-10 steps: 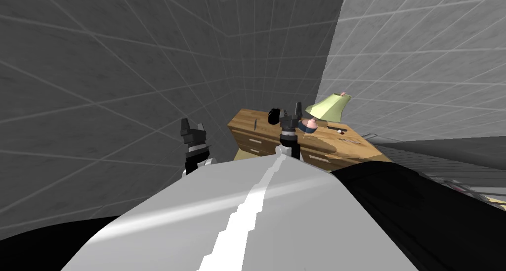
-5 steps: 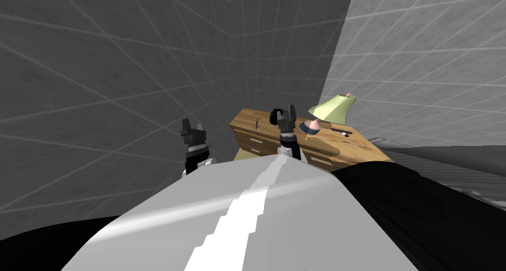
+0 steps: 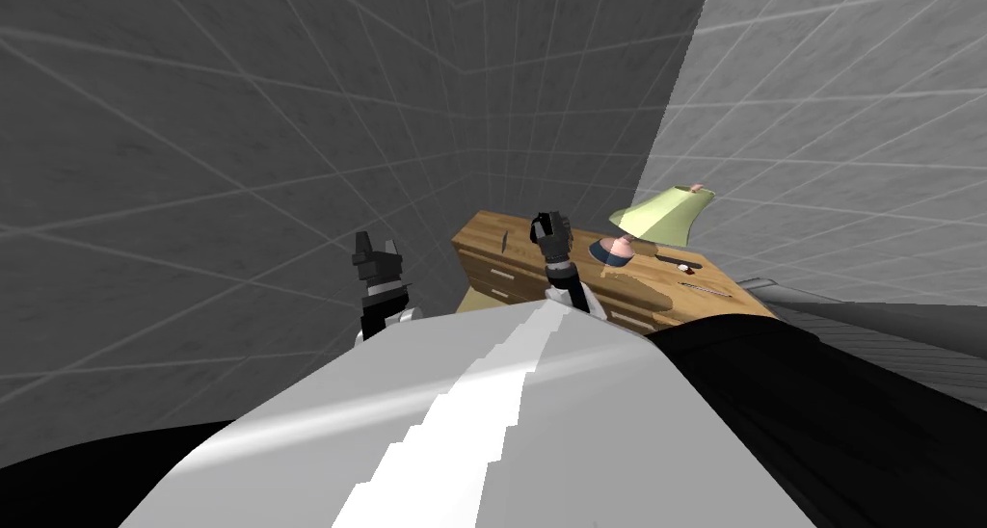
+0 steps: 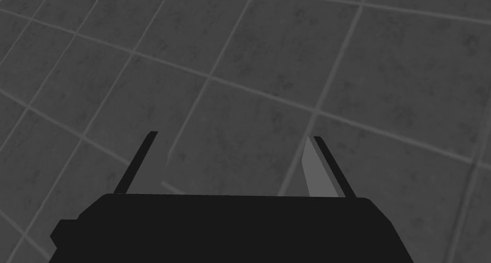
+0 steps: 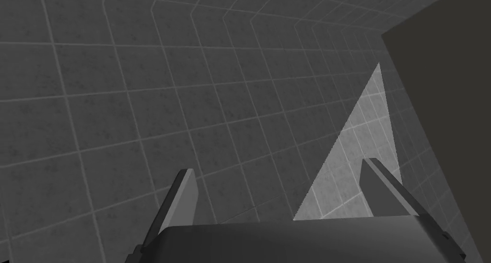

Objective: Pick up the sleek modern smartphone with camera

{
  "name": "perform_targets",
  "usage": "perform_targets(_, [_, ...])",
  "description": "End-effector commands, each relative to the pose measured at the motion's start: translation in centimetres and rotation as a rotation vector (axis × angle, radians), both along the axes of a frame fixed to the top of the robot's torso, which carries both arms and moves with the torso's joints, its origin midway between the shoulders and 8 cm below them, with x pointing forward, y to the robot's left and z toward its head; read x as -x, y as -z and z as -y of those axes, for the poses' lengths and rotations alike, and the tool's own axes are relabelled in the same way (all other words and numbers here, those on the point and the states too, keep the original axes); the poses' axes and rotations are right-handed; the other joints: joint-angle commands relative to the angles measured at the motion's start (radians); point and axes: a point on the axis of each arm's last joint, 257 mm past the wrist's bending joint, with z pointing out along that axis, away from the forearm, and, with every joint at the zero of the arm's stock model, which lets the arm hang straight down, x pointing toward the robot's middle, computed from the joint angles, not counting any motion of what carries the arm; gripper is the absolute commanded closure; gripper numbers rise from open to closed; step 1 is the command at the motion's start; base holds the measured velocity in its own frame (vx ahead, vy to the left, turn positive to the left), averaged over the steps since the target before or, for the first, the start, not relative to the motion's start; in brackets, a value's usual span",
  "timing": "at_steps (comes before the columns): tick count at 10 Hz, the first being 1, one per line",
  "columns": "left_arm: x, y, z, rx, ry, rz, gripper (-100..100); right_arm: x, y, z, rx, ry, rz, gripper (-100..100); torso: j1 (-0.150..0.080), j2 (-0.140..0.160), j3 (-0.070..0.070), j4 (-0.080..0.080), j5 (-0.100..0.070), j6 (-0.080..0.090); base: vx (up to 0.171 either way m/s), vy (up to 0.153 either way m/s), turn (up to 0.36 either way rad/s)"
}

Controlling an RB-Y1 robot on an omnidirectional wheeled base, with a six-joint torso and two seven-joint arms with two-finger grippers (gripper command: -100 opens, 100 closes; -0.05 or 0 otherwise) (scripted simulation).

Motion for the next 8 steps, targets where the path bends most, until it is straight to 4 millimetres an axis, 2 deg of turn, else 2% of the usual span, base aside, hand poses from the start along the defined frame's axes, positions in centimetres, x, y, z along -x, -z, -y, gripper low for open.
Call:
perform_targets(1, [0.0, 0.0, 0.0, 0.000, 0.000, 0.000, 0, -0.1, 1.2, -1.0, 0.084, -0.020, 0.000, -100, 0.000, 0.000, 0.000, 0.000, 0.000, 0.000, -0.014, -0.002, 0.189])
perform_targets(4, [0.0, 0.0, 0.0, 0.000, 0.000, 0.000, 0, 0.0, 2.4, -1.7, 0.173, -0.049, -0.008, -100, 0.000, 0.000, 0.000, 0.000, 0.000, 0.000, -0.008, -0.002, 0.090])
perform_targets(6, [0.0, 0.0, 0.0, 0.000, 0.000, 0.000, 0, -0.1, 4.9, -2.6, 0.293, -0.080, -0.016, -100, 0.000, 0.000, 0.000, 0.000, 0.000, 0.000, -0.008, -0.001, 0.188])
perform_targets(7, [0.0, 0.0, 0.0, 0.000, 0.000, 0.000, 0, 0.0, 5.0, -2.7, 0.316, -0.091, -0.020, -100, 0.000, 0.000, 0.000, 0.000, 0.000, 0.000, -0.007, -0.006, 0.073])
perform_targets(8, [0.0, 0.0, 0.0, 0.000, 0.000, 0.000, 0, 0.0, 6.4, -3.0, 0.376, -0.107, -0.026, -100, 0.000, 0.000, 0.000, 0.000, 0.000, 0.001, -0.008, 0.002, 0.129])
